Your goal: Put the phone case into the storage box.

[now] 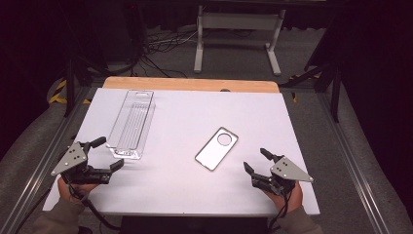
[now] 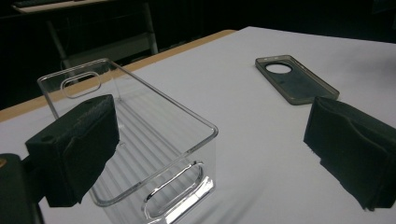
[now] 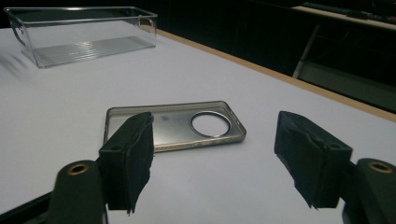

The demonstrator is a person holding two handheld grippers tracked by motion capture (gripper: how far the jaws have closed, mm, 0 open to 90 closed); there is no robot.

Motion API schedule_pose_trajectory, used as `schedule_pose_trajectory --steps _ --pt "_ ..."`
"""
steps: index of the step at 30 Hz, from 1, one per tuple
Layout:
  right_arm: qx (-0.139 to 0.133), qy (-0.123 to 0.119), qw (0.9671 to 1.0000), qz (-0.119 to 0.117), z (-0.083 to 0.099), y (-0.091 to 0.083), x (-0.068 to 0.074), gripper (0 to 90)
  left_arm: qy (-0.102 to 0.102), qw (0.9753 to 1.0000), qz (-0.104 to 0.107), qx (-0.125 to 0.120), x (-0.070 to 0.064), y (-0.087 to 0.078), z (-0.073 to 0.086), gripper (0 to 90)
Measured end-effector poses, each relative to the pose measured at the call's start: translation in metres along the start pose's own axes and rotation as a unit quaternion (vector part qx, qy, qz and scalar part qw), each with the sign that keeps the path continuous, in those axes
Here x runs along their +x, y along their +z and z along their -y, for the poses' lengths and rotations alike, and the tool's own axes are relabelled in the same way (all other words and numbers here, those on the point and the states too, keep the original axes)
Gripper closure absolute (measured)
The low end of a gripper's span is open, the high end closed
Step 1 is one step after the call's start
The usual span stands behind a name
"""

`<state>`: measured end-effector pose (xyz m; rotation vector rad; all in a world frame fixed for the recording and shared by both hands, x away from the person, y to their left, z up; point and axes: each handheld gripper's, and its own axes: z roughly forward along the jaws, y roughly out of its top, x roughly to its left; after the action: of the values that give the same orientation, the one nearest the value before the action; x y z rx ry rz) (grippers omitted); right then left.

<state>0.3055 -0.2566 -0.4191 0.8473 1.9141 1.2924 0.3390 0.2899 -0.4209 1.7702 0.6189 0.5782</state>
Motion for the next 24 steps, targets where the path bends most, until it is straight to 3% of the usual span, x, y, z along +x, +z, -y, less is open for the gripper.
schedule_pose_trajectory --steps 2,8,16,20,24 --pt "0.005 0.0 1.0 0.0 0.001 0.0 -0.003 30.7 0.011 0.9999 0.005 0.012 -0.004 0.005 0.0 3.6" --pt "0.022 -0.007 0.9997 -0.006 0.0 0.004 -0.004 33.2 0.017 0.9994 0.02 0.021 -0.009 0.009 0.003 3.1" --pt "0.036 -0.012 0.9993 0.001 -0.009 0.013 -0.009 33.7 0.027 0.9993 0.017 0.02 -0.013 0.009 0.003 3.6" --pt "0.063 -0.012 0.998 -0.002 -0.014 0.025 -0.014 34.2 0.032 0.9991 0.016 0.023 -0.015 0.009 0.003 3.6" --pt "0.124 -0.01 0.9921 -0.019 -0.028 0.048 -0.021 32.5 0.035 0.9989 0.019 0.026 -0.015 0.01 0.003 3.7"
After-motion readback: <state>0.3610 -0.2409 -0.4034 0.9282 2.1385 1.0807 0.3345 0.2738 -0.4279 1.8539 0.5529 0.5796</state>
